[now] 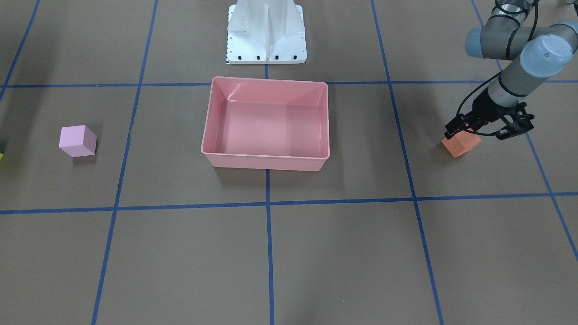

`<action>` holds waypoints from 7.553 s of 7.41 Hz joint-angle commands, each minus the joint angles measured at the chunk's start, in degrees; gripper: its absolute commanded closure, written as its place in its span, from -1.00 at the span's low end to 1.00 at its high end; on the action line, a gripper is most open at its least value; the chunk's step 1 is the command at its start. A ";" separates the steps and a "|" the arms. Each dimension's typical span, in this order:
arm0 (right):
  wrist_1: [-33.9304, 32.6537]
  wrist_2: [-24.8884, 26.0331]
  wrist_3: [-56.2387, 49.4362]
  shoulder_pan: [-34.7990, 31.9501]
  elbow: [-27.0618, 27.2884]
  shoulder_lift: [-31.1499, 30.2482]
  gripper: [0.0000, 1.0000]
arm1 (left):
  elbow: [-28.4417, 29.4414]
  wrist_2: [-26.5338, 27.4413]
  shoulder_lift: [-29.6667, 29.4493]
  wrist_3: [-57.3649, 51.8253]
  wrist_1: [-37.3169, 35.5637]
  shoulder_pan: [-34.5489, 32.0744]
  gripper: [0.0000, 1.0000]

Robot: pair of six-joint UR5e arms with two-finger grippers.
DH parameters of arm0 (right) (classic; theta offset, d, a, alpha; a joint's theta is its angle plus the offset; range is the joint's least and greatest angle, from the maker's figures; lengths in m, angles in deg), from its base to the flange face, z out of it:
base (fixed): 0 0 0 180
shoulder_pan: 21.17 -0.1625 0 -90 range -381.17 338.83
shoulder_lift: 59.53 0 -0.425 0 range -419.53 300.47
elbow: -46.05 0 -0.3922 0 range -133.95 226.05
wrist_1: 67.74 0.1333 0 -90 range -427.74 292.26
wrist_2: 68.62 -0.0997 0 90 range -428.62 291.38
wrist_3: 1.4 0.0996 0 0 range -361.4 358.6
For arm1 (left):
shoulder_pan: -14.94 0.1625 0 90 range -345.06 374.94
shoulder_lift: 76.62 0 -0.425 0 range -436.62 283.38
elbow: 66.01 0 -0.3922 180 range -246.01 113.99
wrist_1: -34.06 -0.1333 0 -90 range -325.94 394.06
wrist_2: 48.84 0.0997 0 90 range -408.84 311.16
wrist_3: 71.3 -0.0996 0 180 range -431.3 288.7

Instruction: Place blocks into pink bin with both arms

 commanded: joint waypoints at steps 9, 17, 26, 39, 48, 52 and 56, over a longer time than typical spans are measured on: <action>0.20 0.00 0.29 0.18 0.26 0.17 -1.00 | -17.38 0.64 -1.85 0.85 -8.82 1.77 1.00; 20.88 -0.71 31.15 15.70 0.09 0.53 -1.00 | -10.85 19.09 -39.84 26.16 -26.19 26.29 -1.00; 40.89 21.25 58.65 48.06 1.67 2.20 -1.00 | -10.94 19.19 -39.31 26.16 -26.10 26.47 -1.00; -5.54 15.00 84.27 46.46 16.87 34.56 1.00 | -27.22 6.12 -4.53 -47.30 -40.17 -5.46 -1.00; -14.40 28.22 93.47 57.14 7.56 51.51 -1.00 | 4.45 -14.72 13.15 -65.23 -1.41 -26.69 -1.00; -13.87 23.49 78.90 50.74 12.04 44.05 -1.00 | -0.74 -14.12 22.80 -27.35 9.80 -26.09 -1.00; -13.69 20.66 68.07 46.42 15.03 37.63 -1.00 | -0.74 -4.95 24.06 -25.14 16.66 -15.96 -1.00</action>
